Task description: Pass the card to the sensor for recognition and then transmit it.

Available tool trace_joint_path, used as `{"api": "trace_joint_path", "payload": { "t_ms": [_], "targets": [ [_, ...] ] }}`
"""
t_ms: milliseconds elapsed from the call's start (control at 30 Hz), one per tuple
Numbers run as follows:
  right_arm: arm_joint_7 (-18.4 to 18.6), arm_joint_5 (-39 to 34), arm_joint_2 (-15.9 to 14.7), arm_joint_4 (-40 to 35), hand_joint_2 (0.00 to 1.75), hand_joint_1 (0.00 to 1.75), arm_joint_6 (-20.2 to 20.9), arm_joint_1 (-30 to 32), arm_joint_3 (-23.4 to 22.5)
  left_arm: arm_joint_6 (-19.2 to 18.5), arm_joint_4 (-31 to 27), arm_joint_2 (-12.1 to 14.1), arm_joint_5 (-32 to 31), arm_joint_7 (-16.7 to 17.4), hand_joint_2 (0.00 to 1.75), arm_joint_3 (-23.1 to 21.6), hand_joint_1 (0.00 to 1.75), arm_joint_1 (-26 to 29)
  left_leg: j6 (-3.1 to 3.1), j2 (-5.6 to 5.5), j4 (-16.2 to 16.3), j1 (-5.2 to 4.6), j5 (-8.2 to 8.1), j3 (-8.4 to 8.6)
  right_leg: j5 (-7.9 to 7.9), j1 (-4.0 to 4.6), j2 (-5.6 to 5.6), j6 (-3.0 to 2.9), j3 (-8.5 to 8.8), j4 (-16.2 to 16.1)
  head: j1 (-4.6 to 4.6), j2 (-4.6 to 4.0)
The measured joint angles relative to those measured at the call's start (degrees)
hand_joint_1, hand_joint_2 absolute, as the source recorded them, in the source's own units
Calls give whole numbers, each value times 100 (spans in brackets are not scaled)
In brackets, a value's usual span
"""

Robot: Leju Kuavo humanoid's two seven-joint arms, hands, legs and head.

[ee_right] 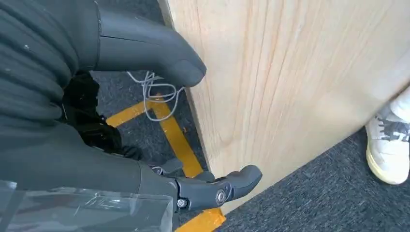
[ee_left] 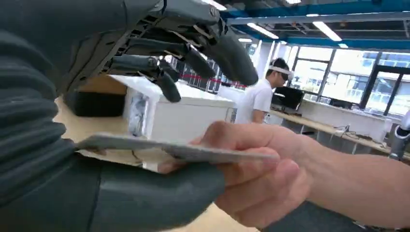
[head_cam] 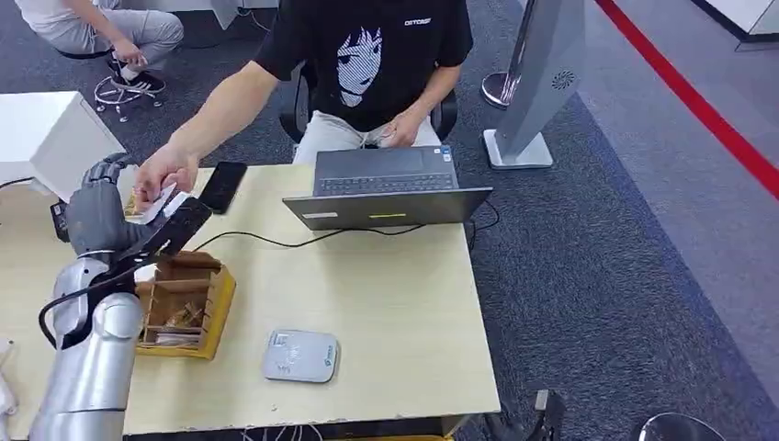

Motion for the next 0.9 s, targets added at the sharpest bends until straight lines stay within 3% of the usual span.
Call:
{"api": "trace_joint_path", "payload": {
  "t_ms": [333, 500, 600, 900],
  "targets": [
    [76, 138, 22, 11, 175, 0, -157, -35, 225, 162, 821, 485, -1351, 474, 175, -672, 175, -990, -22, 36, -2, 9, 14, -5, 28, 6, 40, -23, -25, 9, 0, 0],
    [76, 186, 35, 9, 175, 0, -249, -42, 323, 455, 926, 706, -2076, 743, 175, -846, 175, -1194, -27, 58, -4, 17, 18, -7, 37, 15, 57, -35, -32, 12, -2, 0],
    [66, 170, 37, 9, 175, 0, -282, -33, 339, 724, 745, 752, -2050, 756, 175, -859, 175, -1056, -31, 57, -4, 22, 20, -9, 37, 18, 57, -36, -34, 12, -4, 0],
    [39, 66, 52, 11, 175, 0, -284, -35, 378, 872, 159, 851, -1774, 699, 175, -859, 175, -681, -38, 56, -5, 25, 25, -20, 37, 20, 55, -36, -42, 12, -2, 0]
  ]
}}
